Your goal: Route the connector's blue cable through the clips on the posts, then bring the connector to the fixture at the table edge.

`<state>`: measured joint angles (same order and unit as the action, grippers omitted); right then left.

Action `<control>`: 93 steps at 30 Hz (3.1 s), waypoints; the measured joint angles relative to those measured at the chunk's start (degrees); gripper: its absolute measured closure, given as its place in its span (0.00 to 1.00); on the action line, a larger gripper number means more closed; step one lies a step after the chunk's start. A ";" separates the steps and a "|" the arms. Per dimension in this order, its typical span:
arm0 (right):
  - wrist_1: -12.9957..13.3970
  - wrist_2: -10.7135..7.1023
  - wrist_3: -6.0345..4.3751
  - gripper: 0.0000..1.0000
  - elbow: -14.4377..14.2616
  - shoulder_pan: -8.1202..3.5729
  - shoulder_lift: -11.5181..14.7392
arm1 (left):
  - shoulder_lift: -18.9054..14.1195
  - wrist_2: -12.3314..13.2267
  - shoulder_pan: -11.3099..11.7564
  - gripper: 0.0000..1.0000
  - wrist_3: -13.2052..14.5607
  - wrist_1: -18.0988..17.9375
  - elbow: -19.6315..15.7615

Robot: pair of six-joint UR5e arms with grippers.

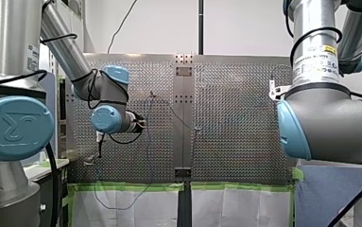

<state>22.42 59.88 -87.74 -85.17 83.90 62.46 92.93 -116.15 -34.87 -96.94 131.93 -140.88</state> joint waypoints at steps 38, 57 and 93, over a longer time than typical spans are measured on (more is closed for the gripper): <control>2.26 -1.04 0.45 1.00 -0.18 0.35 -1.23 | 0.08 -0.17 -0.04 0.00 -0.05 0.00 -0.04; 1.83 -1.16 0.02 1.00 0.99 0.50 -1.26 | 0.09 -0.14 0.05 0.00 0.00 0.01 -0.06; 1.94 1.09 -1.05 0.30 1.03 1.10 -1.54 | 0.09 0.01 0.30 0.00 0.00 -0.18 0.01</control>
<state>24.36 60.97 -88.79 -84.14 85.00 60.92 93.02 -116.14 -34.57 -96.94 131.76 -140.88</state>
